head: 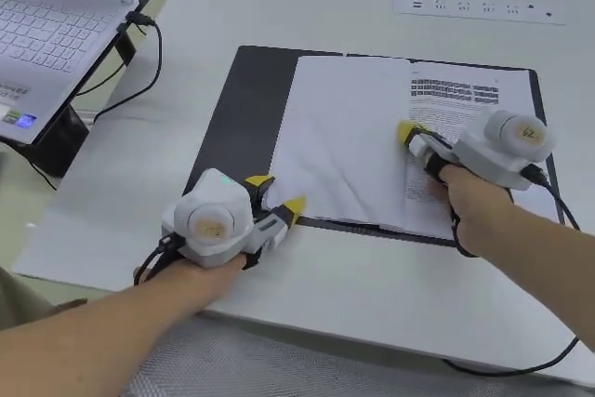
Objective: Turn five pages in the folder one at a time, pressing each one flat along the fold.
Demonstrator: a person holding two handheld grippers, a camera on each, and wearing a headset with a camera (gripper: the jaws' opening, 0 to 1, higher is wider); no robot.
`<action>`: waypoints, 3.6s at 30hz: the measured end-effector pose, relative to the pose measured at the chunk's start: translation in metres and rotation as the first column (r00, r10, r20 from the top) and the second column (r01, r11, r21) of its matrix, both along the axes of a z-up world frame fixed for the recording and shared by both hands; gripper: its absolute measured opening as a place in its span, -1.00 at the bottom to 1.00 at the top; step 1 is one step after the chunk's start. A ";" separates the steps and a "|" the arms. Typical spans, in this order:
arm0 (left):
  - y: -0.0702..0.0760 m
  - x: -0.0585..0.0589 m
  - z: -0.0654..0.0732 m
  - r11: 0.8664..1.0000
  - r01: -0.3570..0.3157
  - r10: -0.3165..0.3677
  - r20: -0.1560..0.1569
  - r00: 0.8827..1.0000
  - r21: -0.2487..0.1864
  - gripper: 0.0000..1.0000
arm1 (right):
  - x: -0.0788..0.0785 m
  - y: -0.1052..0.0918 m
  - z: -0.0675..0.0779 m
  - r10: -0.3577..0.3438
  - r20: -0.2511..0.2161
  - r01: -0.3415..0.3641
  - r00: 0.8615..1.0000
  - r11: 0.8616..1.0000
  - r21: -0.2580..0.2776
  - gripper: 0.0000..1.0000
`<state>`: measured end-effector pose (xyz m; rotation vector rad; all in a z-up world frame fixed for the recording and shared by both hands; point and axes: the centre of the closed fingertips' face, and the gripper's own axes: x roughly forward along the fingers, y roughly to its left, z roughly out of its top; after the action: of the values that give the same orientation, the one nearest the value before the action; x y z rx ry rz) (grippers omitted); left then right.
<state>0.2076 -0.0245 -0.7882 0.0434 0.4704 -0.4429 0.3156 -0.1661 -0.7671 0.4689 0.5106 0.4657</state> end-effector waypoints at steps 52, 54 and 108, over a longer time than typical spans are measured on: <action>0.001 -0.002 0.000 1.000 0.003 -0.003 -0.008 1.000 0.014 -0.39 | -0.172 -0.007 -0.016 0.075 -0.414 0.066 0.907 0.946 0.317 -1.00; 0.001 -0.002 0.000 1.000 0.003 -0.003 -0.008 1.000 0.015 -0.39 | -0.174 -0.009 -0.011 0.071 -0.410 0.071 0.909 0.944 0.323 -1.00; 0.017 -0.081 0.163 0.998 -0.059 0.059 0.018 0.998 -0.023 0.98 | -0.195 -0.153 0.161 -0.064 0.188 0.131 0.980 0.920 -0.368 1.00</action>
<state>0.1266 -0.0074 -0.6247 0.0124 0.4473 -0.3894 0.1202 -0.3188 -0.6058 0.0781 0.3951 0.2967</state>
